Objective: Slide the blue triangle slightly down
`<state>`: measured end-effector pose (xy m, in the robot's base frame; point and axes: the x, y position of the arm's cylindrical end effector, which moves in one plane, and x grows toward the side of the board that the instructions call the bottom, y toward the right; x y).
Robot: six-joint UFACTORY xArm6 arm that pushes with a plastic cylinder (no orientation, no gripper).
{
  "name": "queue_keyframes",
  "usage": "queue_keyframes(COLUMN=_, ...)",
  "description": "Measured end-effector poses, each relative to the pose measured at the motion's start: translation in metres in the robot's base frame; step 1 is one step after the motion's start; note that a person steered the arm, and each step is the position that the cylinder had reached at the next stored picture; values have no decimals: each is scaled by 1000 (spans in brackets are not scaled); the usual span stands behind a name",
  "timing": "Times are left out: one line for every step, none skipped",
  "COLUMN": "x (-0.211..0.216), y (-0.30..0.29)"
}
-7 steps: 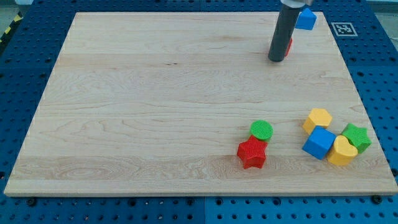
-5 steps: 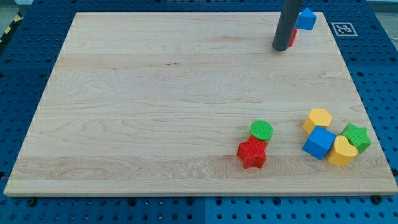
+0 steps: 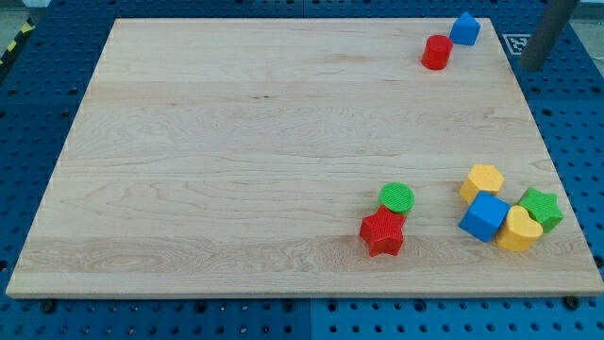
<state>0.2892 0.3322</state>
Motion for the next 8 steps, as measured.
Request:
queue_keyframes(x=-50, y=-1)
queue_keyframes(x=-74, y=-18)
queue_keyframes(x=-72, y=-24)
queue_keyframes(x=-71, y=-50)
queue_keyframes(x=-71, y=-80)
queue_keyframes(x=-71, y=-100)
queue_keyframes(x=-69, y=-104)
queue_keyframes(x=-66, y=-104)
